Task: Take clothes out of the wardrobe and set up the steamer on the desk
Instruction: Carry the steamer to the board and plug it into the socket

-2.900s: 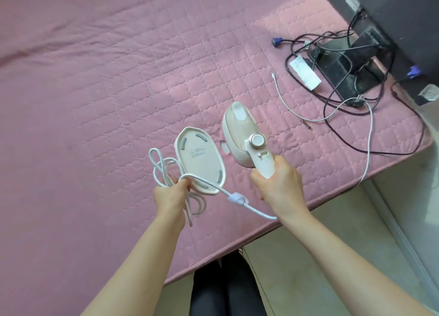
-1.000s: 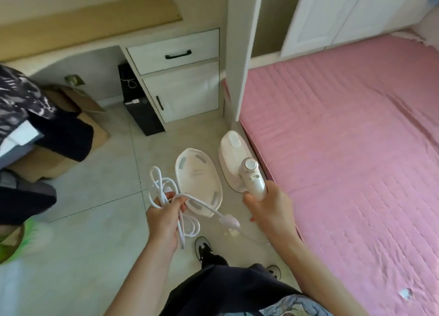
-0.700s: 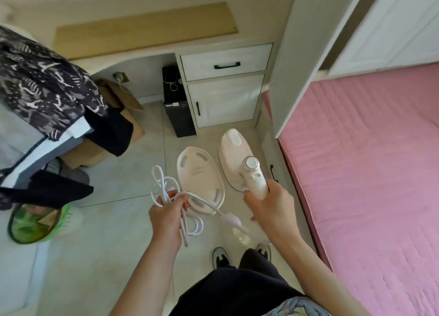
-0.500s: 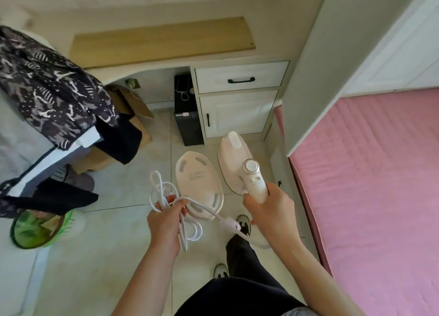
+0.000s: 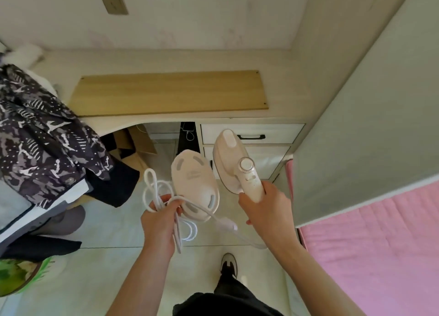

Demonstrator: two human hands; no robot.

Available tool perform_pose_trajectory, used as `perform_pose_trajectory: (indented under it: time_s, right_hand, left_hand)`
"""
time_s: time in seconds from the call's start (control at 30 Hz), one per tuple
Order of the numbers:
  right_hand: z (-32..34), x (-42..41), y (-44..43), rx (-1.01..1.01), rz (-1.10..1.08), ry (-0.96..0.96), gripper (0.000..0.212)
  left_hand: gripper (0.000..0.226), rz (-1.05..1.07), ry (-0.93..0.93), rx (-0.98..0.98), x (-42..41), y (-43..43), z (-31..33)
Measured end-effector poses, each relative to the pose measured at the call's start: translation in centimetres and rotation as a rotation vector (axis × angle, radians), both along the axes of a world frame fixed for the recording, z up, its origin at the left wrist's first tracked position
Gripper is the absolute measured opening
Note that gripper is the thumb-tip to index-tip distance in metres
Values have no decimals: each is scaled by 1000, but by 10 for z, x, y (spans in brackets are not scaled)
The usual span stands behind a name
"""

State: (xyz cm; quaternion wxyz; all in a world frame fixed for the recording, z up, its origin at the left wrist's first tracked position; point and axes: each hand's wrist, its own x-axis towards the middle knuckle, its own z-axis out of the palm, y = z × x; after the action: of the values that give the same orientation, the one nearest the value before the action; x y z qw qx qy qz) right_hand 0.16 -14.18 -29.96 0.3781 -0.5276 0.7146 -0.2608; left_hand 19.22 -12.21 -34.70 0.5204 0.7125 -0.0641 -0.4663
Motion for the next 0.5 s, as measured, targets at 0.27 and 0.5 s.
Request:
perform_pose_trajectory:
  time_s: [0.27,0.5]
  right_hand:
    - [10,4,-103,21,-7,-74,14]
    - [7,25,-189,6,-75,-126,18]
  left_hand:
    - [15,45,-71,-47,1,-112,14]
    - [13,70,-81,-144,15,-213,23]
